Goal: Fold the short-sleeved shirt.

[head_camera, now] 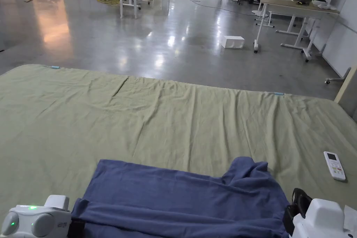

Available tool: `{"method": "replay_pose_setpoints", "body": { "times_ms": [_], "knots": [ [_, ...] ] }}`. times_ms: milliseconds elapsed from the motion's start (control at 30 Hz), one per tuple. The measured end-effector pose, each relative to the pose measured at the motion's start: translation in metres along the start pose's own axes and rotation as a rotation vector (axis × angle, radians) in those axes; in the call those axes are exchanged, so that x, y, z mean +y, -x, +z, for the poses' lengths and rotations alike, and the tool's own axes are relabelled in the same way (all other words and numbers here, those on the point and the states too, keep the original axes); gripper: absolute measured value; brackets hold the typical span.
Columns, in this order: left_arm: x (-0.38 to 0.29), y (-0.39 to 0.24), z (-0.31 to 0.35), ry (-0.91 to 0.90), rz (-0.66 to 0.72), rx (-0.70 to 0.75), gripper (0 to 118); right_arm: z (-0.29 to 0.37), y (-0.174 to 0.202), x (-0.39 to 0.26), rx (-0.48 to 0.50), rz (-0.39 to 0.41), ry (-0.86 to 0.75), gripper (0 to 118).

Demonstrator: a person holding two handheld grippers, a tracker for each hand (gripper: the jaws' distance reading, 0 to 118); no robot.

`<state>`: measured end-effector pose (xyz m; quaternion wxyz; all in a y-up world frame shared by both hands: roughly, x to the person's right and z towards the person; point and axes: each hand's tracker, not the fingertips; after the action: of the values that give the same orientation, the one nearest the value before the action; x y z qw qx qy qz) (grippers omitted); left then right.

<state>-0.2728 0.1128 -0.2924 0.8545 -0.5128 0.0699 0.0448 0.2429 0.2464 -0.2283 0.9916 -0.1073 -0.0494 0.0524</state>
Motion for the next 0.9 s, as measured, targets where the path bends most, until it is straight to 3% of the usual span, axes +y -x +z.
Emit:
{"method": "replay_pose_setpoints", "body": {
  "times_ms": [167,233,300,367,467,567,600,667,700,767,900],
  "knots": [
    [-0.003,-0.005,-0.005,0.004,-0.007,0.013,62,-0.003,-0.006,-0.009,-0.01,0.0,0.048,0],
    [-0.005,-0.013,-0.002,0.006,-0.03,0.031,52,-0.004,-0.007,-0.014,-0.009,-0.001,0.062,0],
    [-0.006,-0.022,-0.002,0.002,-0.079,0.029,30,-0.006,-0.009,-0.018,-0.006,-0.005,0.082,0],
    [-0.007,-0.029,-0.001,0.001,-0.128,0.01,25,-0.008,-0.012,-0.023,-0.005,-0.017,0.107,0],
    [-0.008,-0.032,0.0,0.004,-0.126,-0.016,8,-0.01,-0.022,-0.031,-0.021,-0.027,0.148,0],
    [-0.009,-0.026,0.007,-0.015,-0.101,-0.021,7,-0.016,-0.042,-0.039,-0.051,-0.025,0.235,2],
    [-0.01,-0.024,0.01,-0.022,-0.097,-0.024,7,-0.019,-0.049,-0.042,-0.052,-0.019,0.271,7],
    [-0.012,-0.021,0.014,-0.041,-0.097,-0.025,7,-0.03,-0.063,-0.051,-0.011,-0.009,0.381,34],
    [-0.013,-0.02,0.016,-0.049,-0.095,-0.025,7,-0.035,-0.068,-0.059,0.025,-0.047,0.483,43],
    [-0.014,-0.018,0.022,-0.065,-0.09,-0.028,7,-0.048,-0.076,-0.069,0.055,0.028,0.53,59],
    [-0.016,-0.016,0.027,-0.087,-0.076,-0.031,7,-0.068,-0.07,-0.087,0.079,0.117,0.632,67]
  ]
}}
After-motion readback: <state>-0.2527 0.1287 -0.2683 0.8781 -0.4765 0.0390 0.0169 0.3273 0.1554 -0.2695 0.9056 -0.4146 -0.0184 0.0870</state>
